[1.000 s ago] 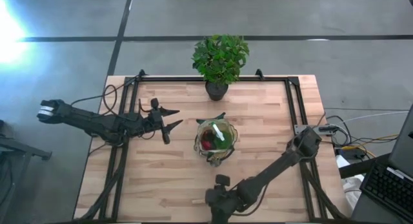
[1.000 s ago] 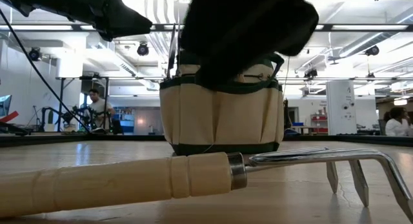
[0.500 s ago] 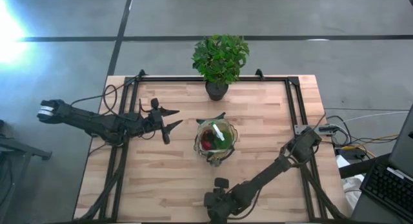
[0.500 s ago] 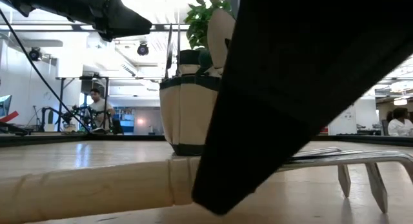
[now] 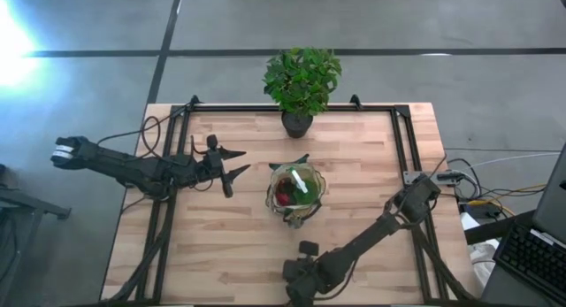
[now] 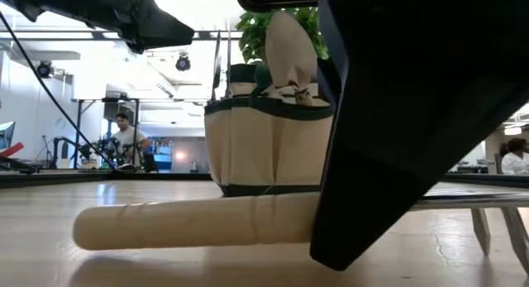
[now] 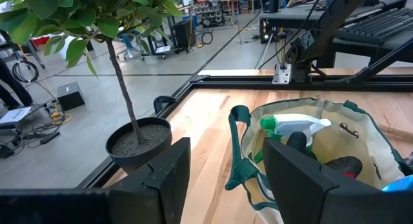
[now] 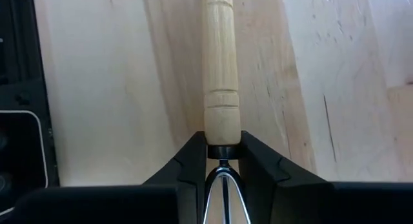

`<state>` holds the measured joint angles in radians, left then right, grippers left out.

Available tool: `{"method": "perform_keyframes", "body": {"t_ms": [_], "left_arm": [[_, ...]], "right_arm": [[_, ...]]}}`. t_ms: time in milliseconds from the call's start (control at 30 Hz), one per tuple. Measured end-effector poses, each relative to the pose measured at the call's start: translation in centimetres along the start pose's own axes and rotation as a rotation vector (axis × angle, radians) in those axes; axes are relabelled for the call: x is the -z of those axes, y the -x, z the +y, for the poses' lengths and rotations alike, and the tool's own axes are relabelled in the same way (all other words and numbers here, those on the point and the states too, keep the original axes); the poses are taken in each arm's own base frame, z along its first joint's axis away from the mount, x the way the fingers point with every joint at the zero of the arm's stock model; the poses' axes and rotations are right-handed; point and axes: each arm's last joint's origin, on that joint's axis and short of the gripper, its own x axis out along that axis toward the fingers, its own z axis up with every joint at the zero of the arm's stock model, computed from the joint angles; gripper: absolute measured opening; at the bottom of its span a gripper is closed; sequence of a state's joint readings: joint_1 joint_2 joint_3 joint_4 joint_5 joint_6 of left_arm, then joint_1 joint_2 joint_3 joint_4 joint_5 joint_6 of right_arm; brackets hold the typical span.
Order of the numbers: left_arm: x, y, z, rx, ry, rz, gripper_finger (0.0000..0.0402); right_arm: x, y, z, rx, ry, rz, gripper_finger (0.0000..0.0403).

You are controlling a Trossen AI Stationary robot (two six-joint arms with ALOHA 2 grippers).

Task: Pick & Place Garden tools in Gardening bag
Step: Put the left brown hand rake into the side pocket of the gardening bag

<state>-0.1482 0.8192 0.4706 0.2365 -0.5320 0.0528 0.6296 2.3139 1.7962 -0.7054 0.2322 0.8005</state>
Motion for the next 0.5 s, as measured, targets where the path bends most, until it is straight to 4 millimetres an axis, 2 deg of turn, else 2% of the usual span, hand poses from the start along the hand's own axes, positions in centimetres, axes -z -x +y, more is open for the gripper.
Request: {"method": "perform_keyframes", "body": {"t_ms": [167,300,500], "left_arm": [[0.0,0.0,0.0,0.0,0.0,0.0,0.0196],[0.0,0.0,0.0,0.0,-0.002,0.004,0.0196],[0.1,0.0,0.0,0.0,-0.004,0.008,0.0196]], "right_arm": [[0.0,1.2,0.2,0.005,-0.031,0.017,0.0056],[-0.5,4.0,0.7,0.018,-0.046,0.003,0.0056],[-0.8,7.7,1.3,0.127,-0.052,-0.04,0.0056]]}}
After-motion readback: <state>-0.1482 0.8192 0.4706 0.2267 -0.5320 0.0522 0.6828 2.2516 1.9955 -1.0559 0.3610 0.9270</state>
